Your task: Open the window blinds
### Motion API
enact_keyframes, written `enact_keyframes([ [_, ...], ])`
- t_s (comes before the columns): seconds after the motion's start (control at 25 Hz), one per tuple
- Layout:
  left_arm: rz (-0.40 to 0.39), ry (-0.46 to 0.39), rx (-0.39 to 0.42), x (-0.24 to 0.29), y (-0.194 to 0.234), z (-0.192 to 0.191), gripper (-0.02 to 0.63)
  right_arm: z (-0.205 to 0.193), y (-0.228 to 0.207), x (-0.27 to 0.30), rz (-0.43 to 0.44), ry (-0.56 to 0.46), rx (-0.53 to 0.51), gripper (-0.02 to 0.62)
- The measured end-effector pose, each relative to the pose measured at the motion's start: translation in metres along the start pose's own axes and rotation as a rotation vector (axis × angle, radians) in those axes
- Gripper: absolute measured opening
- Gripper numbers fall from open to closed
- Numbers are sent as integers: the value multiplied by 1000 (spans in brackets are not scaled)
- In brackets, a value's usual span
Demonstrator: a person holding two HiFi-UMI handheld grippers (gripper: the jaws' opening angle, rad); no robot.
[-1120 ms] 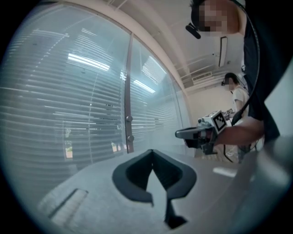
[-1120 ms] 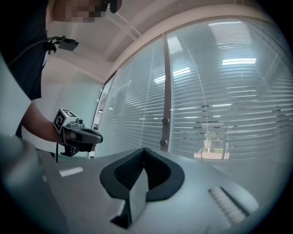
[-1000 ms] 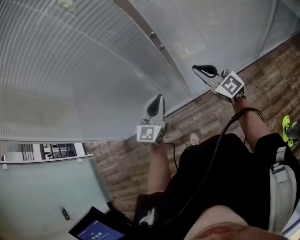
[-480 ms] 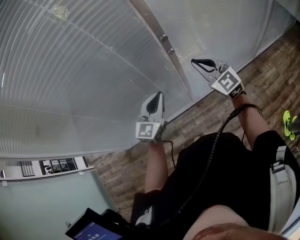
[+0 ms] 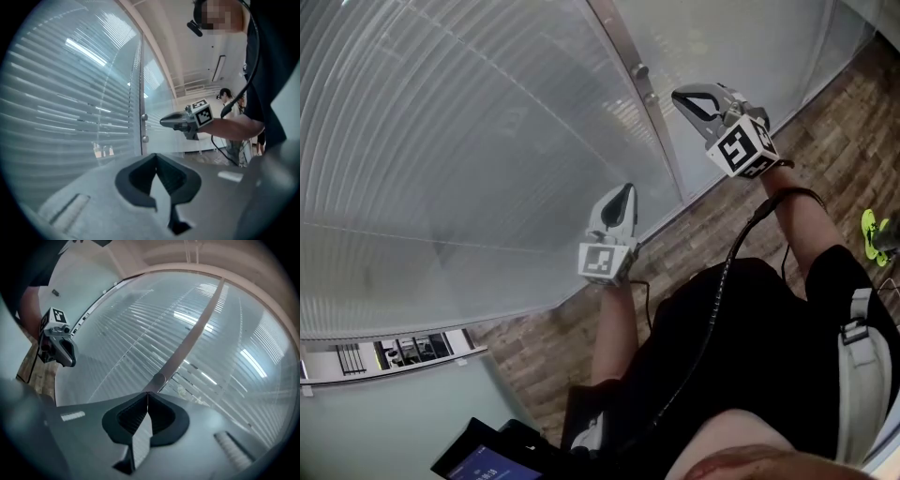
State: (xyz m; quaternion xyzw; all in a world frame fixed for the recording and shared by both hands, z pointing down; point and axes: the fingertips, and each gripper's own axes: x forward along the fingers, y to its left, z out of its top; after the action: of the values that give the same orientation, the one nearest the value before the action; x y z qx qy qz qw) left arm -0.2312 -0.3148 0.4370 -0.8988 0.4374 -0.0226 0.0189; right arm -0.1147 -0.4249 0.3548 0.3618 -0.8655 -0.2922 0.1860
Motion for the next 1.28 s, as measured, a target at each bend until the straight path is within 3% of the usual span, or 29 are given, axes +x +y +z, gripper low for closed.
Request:
enact_keyframes([
  [0.6, -32, -3, -48, -15, 6, -18, 3, 23, -19, 55, -78, 166, -402, 150],
  [0.8, -29, -7, -61, -19, 9, -20, 2, 20, -18, 67, -77, 225, -526, 155],
  [1.28, -23, -31, -61, -29, 9, -20, 3, 17, -19, 64, -96, 283, -619, 122],
])
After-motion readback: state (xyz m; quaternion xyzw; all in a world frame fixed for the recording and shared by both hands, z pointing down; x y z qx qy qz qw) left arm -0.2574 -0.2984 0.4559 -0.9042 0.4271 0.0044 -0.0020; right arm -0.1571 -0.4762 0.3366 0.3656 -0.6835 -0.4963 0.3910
